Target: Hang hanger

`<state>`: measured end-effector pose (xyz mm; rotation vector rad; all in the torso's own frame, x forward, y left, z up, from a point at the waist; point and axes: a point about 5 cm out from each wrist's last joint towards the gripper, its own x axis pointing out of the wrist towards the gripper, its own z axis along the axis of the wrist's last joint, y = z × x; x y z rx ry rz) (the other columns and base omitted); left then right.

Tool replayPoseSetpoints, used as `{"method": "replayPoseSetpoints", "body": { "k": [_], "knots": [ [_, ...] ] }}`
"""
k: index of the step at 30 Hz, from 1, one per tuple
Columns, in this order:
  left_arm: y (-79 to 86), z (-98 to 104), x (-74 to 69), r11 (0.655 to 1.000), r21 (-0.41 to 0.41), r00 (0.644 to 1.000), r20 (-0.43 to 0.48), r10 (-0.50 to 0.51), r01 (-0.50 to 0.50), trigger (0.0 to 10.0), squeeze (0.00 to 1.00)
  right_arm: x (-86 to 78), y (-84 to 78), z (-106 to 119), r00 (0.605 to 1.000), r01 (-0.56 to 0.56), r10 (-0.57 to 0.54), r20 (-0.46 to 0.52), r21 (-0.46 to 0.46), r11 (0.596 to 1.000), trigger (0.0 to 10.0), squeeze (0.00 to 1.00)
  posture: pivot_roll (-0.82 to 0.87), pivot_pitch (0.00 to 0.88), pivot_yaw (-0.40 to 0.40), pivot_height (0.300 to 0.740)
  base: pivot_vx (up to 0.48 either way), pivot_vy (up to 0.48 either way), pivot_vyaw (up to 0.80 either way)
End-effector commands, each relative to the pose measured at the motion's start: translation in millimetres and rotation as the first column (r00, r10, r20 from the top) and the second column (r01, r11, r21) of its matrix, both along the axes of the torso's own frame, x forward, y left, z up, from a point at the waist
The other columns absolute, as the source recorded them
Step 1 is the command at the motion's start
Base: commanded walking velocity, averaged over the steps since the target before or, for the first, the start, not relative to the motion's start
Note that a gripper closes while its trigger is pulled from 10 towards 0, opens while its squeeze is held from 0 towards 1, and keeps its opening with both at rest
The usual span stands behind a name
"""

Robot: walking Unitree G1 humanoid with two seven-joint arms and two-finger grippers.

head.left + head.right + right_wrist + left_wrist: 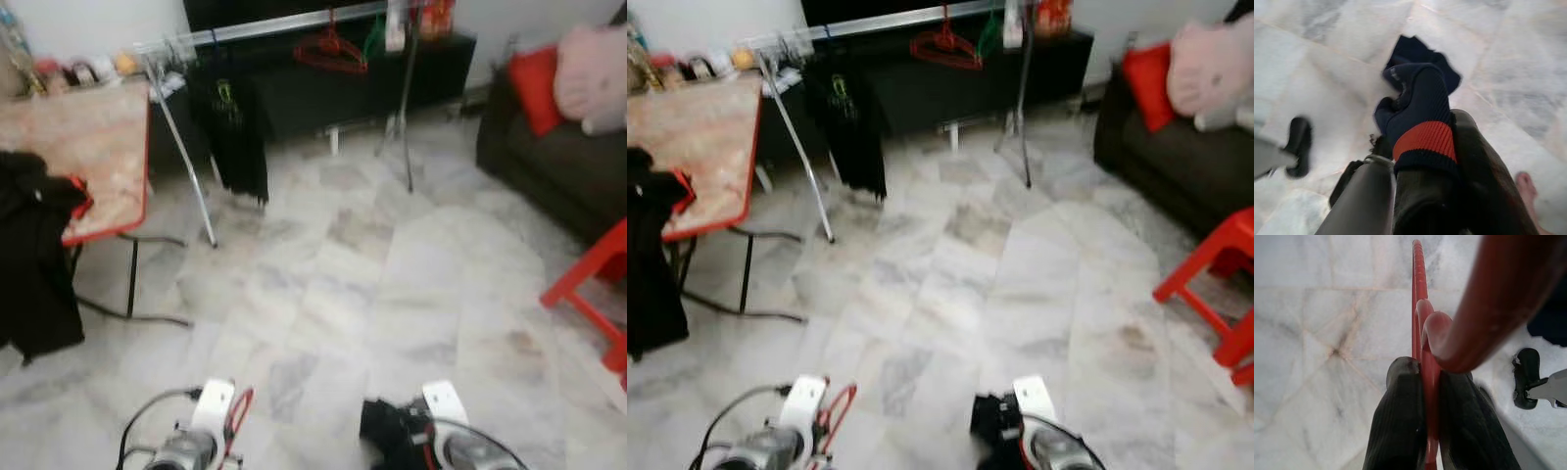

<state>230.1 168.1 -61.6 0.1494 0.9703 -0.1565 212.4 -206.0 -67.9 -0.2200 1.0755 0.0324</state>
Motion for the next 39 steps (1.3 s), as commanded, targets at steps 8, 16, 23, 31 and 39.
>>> {"method": "replayPoseSetpoints", "body": {
  "k": [8,16,23,31,39],
  "knots": [
    [6.6,4.0,5.4,0.999,0.03,1.0,0.011,-0.012,0.011,10.0,0.0,11.8,7.2,5.8,0.999,0.003,-0.004,0.042,0.019,1.0,10.0,0.0,-0.02,0.0,0.012,0.74,0.0,0.0,0.0],
    [6.6,9.8,14.0,0.999,0.034,0.999,0.047,-0.006,0.004,10.0,0.0,19.6,7.8,10.5,0.997,0.017,-0.019,0.075,0.023,1.0,10.0,0.0,-0.02,0.0,0.015,0.74,0.0,0.0,0.0],
    [3.6,17.3,23.3,0.997,-0.011,0.981,0.176,0.079,-0.078,10.0,0.0,24.2,4.0,14.4,0.956,0.22,-0.231,0.181,0.079,0.972,10.0,0.0,0.0,0.0,0.004,0.74,0.0,0.0,0.0],
    [0.4,23.4,27.8,0.988,-0.083,0.947,0.286,0.146,-0.127,10.0,0.0,29.2,-6.1,22.7,0.909,0.292,-0.256,0.329,-0.064,0.954,10.0,0.0,0.0,0.0,0.003,0.74,0.0,0.0,0.0],
    [-3.0,32.8,32.2,0.992,-0.106,0.901,0.421,0.106,-0.067,10.0,0.0,110.8,-57.3,122.5,0.788,0.237,0.067,0.612,-0.401,0.885,10.0,0.0,-0.01,0.0,-0.002,0.74,0.0,0.0,0.0]
  ]
}}
